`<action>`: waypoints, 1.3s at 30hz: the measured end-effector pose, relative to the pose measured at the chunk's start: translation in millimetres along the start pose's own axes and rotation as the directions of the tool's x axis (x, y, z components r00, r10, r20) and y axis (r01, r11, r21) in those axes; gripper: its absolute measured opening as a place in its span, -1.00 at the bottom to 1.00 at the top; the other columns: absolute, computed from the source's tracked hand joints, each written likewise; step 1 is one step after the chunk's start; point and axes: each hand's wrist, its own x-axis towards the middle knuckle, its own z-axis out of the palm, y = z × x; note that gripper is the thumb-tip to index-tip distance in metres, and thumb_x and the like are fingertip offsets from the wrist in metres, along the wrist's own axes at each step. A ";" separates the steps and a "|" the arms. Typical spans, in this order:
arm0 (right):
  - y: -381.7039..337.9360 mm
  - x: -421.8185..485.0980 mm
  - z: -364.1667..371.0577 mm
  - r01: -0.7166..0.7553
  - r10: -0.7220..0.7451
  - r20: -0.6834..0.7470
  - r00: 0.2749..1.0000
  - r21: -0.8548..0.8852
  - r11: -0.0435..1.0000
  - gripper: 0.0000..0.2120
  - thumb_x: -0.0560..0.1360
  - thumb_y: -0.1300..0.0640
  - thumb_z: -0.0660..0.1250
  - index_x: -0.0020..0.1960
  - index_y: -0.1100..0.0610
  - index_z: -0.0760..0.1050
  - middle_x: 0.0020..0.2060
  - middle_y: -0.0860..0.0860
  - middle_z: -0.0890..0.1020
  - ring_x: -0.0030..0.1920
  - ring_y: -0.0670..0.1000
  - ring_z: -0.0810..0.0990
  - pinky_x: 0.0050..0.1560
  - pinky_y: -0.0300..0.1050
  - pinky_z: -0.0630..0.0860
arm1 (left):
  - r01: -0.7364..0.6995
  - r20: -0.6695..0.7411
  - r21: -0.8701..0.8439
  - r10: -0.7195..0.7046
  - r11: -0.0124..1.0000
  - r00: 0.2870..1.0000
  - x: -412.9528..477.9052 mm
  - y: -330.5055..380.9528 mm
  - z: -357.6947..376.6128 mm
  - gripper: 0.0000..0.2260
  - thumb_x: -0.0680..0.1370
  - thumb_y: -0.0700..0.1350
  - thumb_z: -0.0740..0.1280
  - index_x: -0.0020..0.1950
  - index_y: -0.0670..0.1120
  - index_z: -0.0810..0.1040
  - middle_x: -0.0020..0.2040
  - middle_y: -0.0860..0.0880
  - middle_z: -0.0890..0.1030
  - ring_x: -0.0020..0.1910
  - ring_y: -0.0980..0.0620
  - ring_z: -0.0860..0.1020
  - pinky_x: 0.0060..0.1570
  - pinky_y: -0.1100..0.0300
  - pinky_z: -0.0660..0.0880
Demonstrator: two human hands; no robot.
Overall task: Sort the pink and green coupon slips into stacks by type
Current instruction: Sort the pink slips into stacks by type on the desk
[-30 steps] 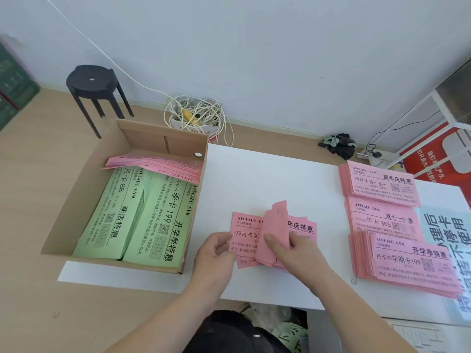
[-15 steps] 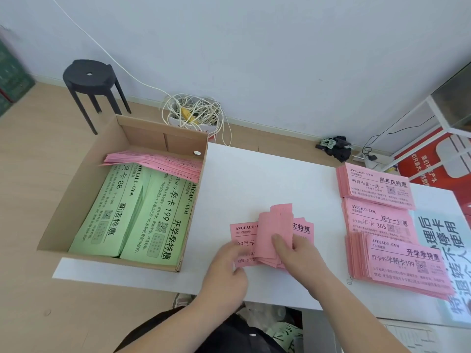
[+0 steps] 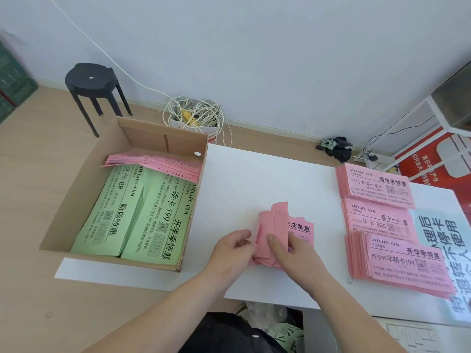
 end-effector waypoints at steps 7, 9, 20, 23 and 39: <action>-11.5 -8.8 -13.3 0.041 -0.030 0.221 0.975 -0.045 0.998 -0.62 0.48 -0.49 0.22 0.21 -0.41 0.56 0.45 -0.14 0.42 0.43 -0.29 0.19 0.34 -0.24 0.24 | -0.083 0.009 0.003 0.083 0.997 0.996 5.8 15.4 8.7 -0.73 0.64 0.19 0.30 0.10 0.04 0.65 0.01 0.04 0.73 0.00 0.08 0.70 0.05 0.05 0.65; -13.3 -11.5 -16.1 0.049 -0.031 0.257 0.966 -0.063 0.997 -0.71 0.54 -0.44 0.18 0.13 -0.44 0.58 0.44 -0.09 0.40 0.38 -0.27 0.18 0.25 -0.27 0.22 | -0.119 -0.067 0.070 0.124 0.990 0.990 10.8 23.7 9.1 -0.79 0.61 0.12 0.36 0.09 0.02 0.62 -0.04 0.04 0.73 -0.05 0.05 0.70 0.04 -0.03 0.65; 37.0 7.0 -59.5 -0.027 0.094 -0.146 0.985 0.405 0.914 -0.26 0.47 0.33 0.51 0.53 -0.05 0.31 0.31 -0.03 0.60 0.33 0.02 0.55 0.36 0.10 0.45 | -0.452 0.052 0.231 0.453 0.861 0.890 1.2 39.1 -2.6 -0.60 0.61 -0.34 0.24 0.21 0.17 0.52 0.15 0.13 0.67 0.20 0.12 0.61 0.23 -0.04 0.58; 33.9 11.6 -72.5 0.049 0.020 -0.134 0.991 0.491 0.870 -0.59 0.49 0.44 0.42 0.20 0.04 0.56 0.05 0.02 0.74 0.10 0.10 0.70 0.18 0.17 0.61 | -0.498 0.059 0.211 0.498 0.841 0.865 3.2 41.0 -6.2 -0.49 0.62 -0.37 0.24 0.37 0.20 0.44 0.17 0.05 0.68 0.23 0.07 0.61 0.26 0.09 0.53; 46.8 24.0 -66.6 0.352 -0.332 -0.341 0.879 -0.003 0.936 -0.40 0.49 0.41 0.35 0.31 -0.20 0.47 0.08 -0.15 0.58 0.13 -0.16 0.58 0.14 -0.13 0.51 | -0.581 0.138 0.625 0.658 0.522 0.740 35.2 11.9 -18.9 -0.42 0.54 -0.33 0.30 0.46 0.16 0.43 0.18 0.15 0.54 0.12 0.18 0.56 0.09 0.35 0.45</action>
